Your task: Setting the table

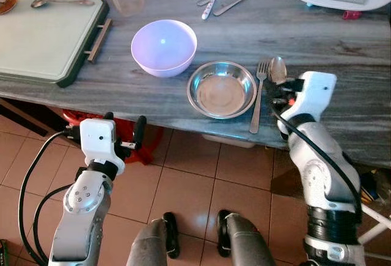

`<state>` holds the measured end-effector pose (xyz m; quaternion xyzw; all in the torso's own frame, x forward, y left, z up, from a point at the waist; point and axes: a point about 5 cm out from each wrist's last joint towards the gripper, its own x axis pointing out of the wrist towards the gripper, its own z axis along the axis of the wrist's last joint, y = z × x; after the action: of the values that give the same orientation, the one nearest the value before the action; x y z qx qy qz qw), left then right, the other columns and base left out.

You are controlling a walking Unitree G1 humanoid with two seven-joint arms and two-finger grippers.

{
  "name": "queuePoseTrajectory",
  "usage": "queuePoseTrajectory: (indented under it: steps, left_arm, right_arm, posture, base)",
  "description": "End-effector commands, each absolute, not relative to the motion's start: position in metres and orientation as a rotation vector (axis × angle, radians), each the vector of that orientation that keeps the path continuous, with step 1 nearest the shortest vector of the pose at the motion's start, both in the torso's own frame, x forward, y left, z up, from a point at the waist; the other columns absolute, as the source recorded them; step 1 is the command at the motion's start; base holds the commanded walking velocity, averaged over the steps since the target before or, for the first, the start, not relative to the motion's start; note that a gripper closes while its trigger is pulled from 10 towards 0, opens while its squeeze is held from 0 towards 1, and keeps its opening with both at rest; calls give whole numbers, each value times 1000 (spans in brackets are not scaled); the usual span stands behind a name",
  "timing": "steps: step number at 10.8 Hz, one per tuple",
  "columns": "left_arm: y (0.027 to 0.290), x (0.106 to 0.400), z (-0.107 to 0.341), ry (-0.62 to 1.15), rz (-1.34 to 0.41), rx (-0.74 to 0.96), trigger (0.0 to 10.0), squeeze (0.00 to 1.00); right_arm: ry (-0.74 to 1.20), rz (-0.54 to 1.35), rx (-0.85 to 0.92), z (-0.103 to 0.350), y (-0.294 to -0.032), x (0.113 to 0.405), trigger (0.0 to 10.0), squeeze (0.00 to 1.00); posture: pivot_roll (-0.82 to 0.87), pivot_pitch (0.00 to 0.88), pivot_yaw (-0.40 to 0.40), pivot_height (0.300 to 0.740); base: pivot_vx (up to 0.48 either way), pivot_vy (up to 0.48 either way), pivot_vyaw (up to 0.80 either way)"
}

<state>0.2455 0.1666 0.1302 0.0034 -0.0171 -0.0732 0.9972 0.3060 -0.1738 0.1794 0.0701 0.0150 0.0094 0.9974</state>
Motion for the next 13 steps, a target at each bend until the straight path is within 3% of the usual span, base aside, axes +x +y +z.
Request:
queuePoseTrajectory:
  steps: [1, 5, 10, 13]
  left_arm:
    - [169, 245, 128, -27, -137, 16, 10000, 0]
    - [168, 248, 128, -36, -132, 10, 10000, 0]
    - [168, 251, 128, -47, -130, 0, 10000, 0]
    - [168, 246, 126, -37, -132, 0, 10000, 0]
  right_arm:
    - [-6, 21, 143, 185, -175, 301, 10000, 0]
    - [-159, -22, 24, 203, -184, 283, 10000, 0]
    - [-126, -104, -24, 187, -198, 261, 10000, 0]
    - [-66, -89, 33, 172, -194, 251, 10000, 0]
  posture:
    - [-14, 247, 68, 740]
    - [-27, 239, 59, 740]
    - [-47, 233, 55, 740]
    - [-45, 256, 58, 740]
  base:
    - [0, 0, 0]
    - [0, 0, 0]
    - [0, 0, 0]
    - [0, 0, 0]
